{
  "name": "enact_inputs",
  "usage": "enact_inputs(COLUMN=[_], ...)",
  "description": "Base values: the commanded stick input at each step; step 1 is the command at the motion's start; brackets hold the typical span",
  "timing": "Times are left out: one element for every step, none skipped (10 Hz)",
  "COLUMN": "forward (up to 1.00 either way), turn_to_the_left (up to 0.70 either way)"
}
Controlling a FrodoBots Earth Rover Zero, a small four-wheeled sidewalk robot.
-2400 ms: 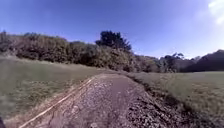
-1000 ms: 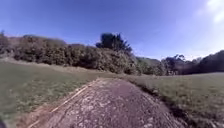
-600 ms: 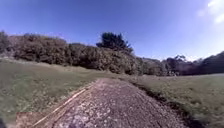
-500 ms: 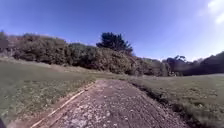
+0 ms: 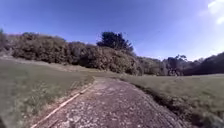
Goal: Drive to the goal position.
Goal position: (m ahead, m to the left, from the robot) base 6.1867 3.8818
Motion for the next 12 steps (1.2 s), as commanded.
enact_inputs(forward=[0.85, 0.85, 0.85, 0.85, 0.85, 0.85, 0.85, 0.85, 0.85, 0.85, 0.85, 0.85], turn_to_the_left=[-0.34, -0.20, -0.05, 0.00, 0.00, 0.00, 0.00, 0.00, 0.00, 0.00, 0.00, 0.00])
